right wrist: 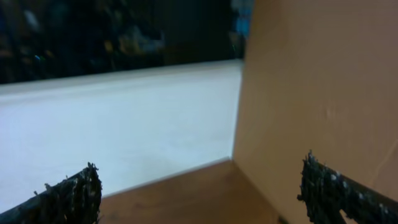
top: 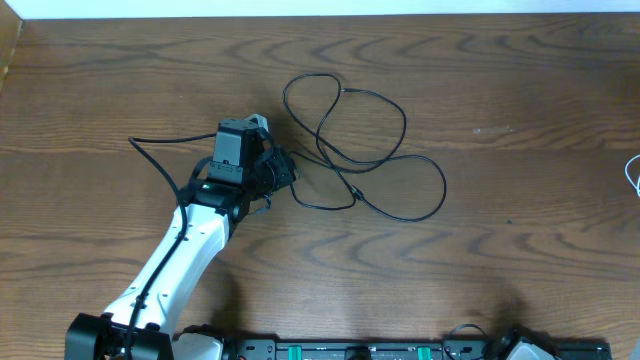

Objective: Untangle cables

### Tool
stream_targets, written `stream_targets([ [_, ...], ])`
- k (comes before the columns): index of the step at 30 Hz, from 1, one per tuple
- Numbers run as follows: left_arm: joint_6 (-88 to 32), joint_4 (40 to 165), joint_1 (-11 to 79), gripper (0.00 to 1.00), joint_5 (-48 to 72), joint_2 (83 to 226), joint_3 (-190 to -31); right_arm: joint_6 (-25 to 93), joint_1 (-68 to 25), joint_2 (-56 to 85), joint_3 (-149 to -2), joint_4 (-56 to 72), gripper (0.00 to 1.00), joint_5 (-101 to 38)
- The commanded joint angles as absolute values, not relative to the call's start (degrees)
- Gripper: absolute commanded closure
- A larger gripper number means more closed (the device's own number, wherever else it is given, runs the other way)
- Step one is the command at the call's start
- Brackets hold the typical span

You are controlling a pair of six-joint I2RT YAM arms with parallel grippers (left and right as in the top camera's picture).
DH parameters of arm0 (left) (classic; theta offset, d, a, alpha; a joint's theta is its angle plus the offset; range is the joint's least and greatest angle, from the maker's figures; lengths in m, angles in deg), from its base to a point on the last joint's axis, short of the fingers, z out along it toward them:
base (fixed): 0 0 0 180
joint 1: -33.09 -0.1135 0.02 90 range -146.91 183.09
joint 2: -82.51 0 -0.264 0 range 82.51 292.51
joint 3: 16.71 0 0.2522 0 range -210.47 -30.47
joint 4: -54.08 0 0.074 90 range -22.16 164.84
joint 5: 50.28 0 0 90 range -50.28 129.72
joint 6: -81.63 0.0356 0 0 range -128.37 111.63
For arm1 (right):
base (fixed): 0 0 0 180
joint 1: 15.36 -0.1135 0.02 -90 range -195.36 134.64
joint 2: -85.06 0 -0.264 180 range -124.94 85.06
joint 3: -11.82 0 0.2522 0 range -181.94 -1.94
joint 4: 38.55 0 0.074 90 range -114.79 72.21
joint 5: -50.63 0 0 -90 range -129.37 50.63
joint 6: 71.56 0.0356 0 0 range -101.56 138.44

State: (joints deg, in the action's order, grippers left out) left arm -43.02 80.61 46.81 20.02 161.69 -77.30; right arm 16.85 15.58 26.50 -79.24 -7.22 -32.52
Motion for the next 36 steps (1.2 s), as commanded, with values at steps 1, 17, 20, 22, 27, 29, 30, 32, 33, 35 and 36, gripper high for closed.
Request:
stream_targets([
  [1, -42.89, 79.48, 46.94, 0.92, 15.38, 161.06, -77.59, 14.54, 13.90, 32.70, -79.94, -6.17, 0.01, -32.50],
  [17, -64.75, 23.11, 46.94, 0.93, -9.34, 161.06, -77.59, 22.01, 12.61, 42.56, -79.87, -6.85, 0.01, -12.19],
  [20, -68.13, 15.02, 46.94, 0.93, -9.34, 161.06, -77.63, 25.29, 12.61, 42.19, -79.87, -7.66, 0.01, -12.19],
  [22, -69.60, 11.26, 46.94, 0.92, -9.32, 161.04, -77.98, 28.24, 12.61, 41.66, -79.87, -8.12, 0.01, -12.17],
  [27, -69.99, 9.86, 46.94, 0.93, -9.36, 161.04, -79.05, 37.75, 12.61, 39.06, -79.87, -7.66, 0.01, -6.84],
  [29, -69.97, 10.43, 46.94, 0.92, -9.43, 161.04, -79.05, 39.13, 12.61, 37.45, -79.87, -5.93, 0.01, -1.99],
  [30, -69.97, 10.76, 46.94, 0.93, -9.49, 161.04, -79.05, 39.21, 12.61, 36.55, -79.87, -4.25, 0.01, -0.04],
  [32, -69.93, 11.57, 46.94, 0.92, -9.60, 161.06, -79.03, 39.21, 12.61, 35.41, -79.87, -0.54, 0.01, 0.68],
  [33, -69.55, 12.09, 46.94, 0.92, -9.60, 161.06, -79.03, 39.21, 12.61, 34.60, -79.87, 2.55, 0.01, 0.66],
  [35, -67.26, 14.04, 46.94, 0.92, -9.56, 161.06, -79.03, 39.21, 12.61, 33.03, -79.87, 8.29, 0.01, 0.66],
  [36, -66.32, 15.33, 46.94, 0.92, -9.47, 161.06, -79.03, 39.19, 12.61, 31.94, -79.87, 11.62, 0.01, 0.66],
])
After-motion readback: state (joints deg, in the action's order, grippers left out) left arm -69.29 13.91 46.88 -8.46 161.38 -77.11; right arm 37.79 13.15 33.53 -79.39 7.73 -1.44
